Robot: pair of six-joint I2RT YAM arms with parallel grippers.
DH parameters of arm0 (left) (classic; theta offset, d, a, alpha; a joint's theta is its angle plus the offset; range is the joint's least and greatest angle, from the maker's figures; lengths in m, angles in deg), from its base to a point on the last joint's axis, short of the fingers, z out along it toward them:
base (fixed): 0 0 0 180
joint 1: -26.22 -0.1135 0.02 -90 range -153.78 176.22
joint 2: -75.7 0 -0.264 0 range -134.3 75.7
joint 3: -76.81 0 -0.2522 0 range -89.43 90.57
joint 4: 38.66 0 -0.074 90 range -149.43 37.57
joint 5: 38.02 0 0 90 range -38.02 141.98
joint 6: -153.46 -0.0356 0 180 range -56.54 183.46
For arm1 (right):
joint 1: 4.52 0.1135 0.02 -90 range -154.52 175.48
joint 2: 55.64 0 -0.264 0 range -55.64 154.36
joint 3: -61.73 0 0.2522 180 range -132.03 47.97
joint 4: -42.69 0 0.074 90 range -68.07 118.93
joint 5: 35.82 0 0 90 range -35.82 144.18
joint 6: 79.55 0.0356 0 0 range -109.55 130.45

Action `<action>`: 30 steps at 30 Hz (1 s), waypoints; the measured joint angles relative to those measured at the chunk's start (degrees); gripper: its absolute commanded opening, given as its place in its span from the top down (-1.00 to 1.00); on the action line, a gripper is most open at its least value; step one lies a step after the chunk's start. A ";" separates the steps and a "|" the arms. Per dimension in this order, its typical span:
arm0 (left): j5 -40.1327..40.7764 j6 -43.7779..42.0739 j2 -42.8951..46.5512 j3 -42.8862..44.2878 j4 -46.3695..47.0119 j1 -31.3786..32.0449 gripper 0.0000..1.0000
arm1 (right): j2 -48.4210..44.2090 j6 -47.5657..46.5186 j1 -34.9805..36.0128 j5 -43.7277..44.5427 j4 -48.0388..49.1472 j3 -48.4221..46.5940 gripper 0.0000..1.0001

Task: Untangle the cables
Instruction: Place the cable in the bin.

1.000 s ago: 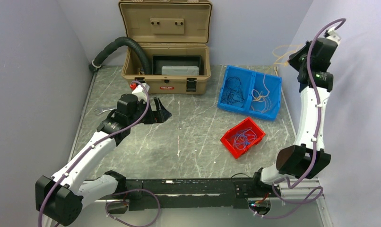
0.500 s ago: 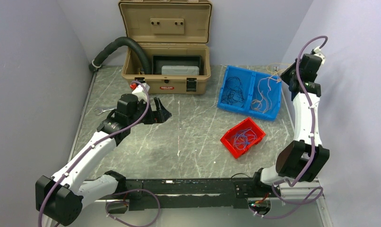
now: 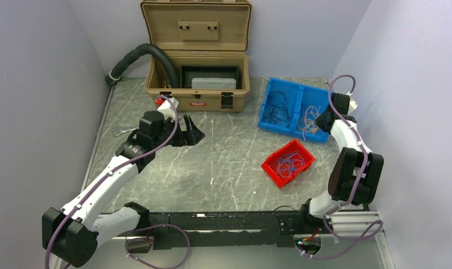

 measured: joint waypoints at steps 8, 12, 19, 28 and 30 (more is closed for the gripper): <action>-0.11 -0.46 0.00 -0.04 0.68 0.33 -0.99 | 9.46 -0.33 0.46 2.89 0.39 -0.81 0.03; 0.79 -1.49 0.26 -0.26 0.33 0.33 -0.99 | 9.57 -1.22 1.92 3.39 -0.31 -3.02 -0.03; 2.82 -2.80 1.84 -0.57 -0.72 0.33 -0.99 | 1.77 -3.13 8.68 6.32 -0.79 -4.13 -0.16; 3.23 -2.80 3.23 -1.18 -1.49 0.37 -0.99 | -9.05 -3.02 9.05 9.11 -1.18 -1.68 -0.15; 3.26 -2.80 3.39 -1.60 -1.51 0.37 -0.99 | -11.17 -2.69 9.05 9.07 -1.27 0.59 -0.14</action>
